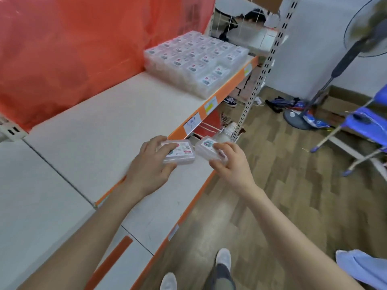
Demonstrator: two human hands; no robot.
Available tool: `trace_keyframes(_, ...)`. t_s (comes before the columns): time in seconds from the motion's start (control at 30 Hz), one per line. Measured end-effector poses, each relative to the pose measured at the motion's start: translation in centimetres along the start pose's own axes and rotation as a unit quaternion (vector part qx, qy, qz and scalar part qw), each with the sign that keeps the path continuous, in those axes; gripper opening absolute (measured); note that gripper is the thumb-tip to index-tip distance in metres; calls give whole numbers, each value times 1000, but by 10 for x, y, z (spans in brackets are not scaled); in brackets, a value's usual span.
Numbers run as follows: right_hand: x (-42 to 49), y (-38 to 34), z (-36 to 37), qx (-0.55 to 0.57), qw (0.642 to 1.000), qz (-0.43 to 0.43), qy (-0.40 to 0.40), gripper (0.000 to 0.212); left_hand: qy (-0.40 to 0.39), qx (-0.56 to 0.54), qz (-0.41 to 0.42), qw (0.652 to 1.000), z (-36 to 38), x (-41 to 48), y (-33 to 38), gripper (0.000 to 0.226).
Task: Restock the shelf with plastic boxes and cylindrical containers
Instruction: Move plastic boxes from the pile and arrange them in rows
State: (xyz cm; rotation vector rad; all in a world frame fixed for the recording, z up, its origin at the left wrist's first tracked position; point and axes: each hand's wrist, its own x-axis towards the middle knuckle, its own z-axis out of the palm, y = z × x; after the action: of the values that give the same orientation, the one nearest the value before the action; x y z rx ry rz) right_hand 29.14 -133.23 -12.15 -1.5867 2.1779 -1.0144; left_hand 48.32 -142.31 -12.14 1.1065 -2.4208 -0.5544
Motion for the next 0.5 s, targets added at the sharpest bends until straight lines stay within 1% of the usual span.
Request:
trace_keyframes(0.1, 27, 25, -12, -2, 1000, 2, -3, 39, 11, 3, -1, 1000, 14, 30, 13, 45)
trace_keyframes(0.23, 70, 60, -35, 2, 1000, -26, -16, 38, 52, 0, -17, 999, 34, 73, 37, 44)
trace_keyframes(0.5, 168, 117, -90, -9, 995, -85, -48, 39, 122, -9, -84, 989, 72, 148, 82, 44)
